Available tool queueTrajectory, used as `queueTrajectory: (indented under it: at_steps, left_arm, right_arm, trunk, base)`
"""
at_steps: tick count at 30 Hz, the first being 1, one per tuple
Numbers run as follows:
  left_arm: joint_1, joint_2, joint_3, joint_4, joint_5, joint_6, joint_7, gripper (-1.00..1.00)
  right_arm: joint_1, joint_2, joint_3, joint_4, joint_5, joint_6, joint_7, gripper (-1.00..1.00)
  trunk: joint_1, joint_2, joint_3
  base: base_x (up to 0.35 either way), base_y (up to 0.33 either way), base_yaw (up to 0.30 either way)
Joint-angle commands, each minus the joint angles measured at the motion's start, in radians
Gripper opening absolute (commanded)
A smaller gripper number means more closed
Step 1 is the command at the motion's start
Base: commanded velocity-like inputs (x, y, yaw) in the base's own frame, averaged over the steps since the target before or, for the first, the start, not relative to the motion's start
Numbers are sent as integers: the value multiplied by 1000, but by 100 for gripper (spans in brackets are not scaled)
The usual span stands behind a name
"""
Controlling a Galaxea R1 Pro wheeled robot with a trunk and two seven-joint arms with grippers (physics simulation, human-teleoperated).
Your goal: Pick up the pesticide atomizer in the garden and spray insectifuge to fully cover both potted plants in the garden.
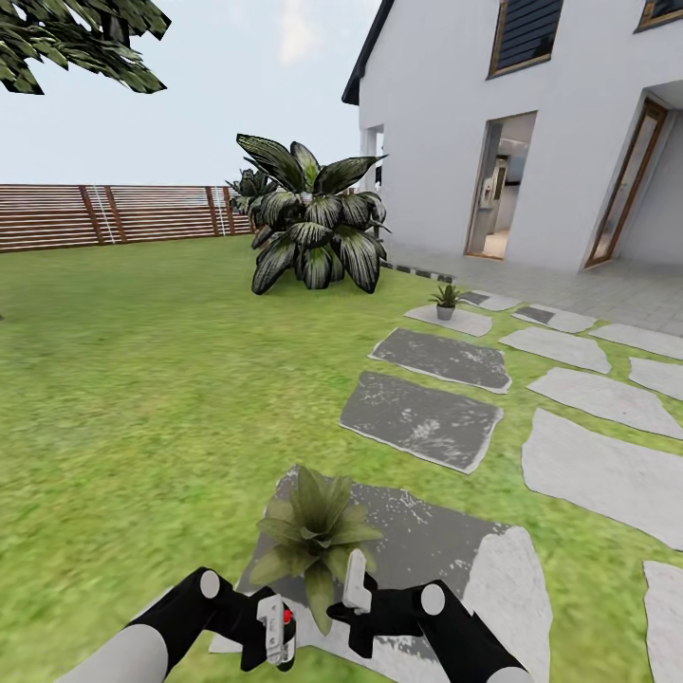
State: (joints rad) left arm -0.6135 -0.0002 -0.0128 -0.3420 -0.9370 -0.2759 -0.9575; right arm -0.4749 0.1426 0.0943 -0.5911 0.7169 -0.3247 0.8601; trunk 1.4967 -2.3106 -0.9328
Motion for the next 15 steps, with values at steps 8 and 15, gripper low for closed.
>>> queueTrajectory:
  at_steps: [8, 15]
  left_arm:
    - [-2, -13, 0, 6, 3, -20, -11, -100]
    - [-3, -40, 1, 9, 5, -27, -12, -100]
  right_arm:
    - [0, 0, -1, -1, 9, -5, 0, -100]
    - [0, 0, -2, -1, 9, -5, 0, -100]
  trunk:
    - [0, 0, -1]
    - [0, 0, -1]
  base:
    - [0, 0, 0]
    - [0, 0, 0]
